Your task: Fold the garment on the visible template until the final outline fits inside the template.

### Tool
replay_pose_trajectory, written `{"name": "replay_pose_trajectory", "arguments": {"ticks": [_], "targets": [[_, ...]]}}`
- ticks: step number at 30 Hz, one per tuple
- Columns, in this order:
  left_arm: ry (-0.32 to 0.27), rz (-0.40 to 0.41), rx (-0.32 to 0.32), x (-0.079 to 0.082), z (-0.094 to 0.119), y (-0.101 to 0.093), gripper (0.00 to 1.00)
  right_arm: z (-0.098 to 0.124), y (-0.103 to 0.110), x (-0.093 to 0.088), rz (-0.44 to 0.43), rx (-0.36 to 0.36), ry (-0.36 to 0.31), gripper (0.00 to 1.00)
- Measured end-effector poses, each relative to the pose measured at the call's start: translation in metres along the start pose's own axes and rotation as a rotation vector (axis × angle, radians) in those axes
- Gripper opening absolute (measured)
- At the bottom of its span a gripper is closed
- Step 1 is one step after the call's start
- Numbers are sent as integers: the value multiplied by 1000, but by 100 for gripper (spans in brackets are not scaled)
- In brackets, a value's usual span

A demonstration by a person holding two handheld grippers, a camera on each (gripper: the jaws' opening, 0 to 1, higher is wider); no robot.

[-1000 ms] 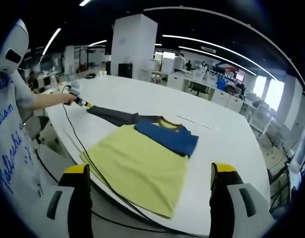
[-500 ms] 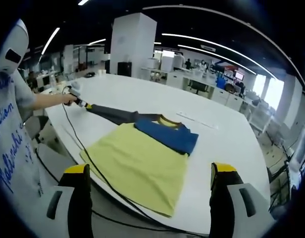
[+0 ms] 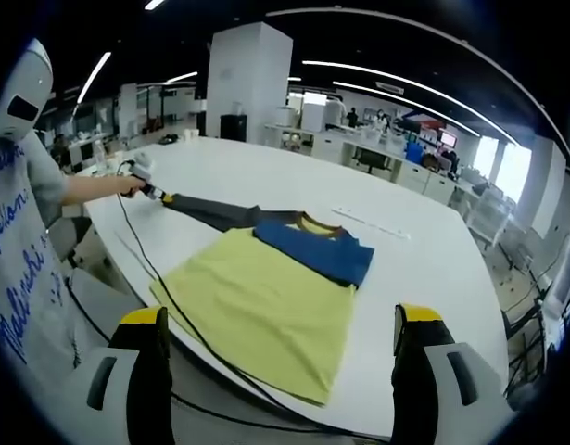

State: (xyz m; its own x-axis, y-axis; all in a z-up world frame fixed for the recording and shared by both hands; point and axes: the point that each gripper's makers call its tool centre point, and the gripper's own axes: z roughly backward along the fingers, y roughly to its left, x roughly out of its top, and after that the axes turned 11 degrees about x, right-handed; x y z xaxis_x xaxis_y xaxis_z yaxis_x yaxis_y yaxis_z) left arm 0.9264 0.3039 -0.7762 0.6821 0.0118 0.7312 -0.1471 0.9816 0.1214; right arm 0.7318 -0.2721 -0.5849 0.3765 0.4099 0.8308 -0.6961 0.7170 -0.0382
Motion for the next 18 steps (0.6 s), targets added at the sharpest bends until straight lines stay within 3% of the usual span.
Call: {"name": "replay_pose_trajectory", "arguments": {"ticks": [18], "targets": [[-8,19,-12,0,-2,-5,9,0,-1,2,-4,-4,-16,100]]}}
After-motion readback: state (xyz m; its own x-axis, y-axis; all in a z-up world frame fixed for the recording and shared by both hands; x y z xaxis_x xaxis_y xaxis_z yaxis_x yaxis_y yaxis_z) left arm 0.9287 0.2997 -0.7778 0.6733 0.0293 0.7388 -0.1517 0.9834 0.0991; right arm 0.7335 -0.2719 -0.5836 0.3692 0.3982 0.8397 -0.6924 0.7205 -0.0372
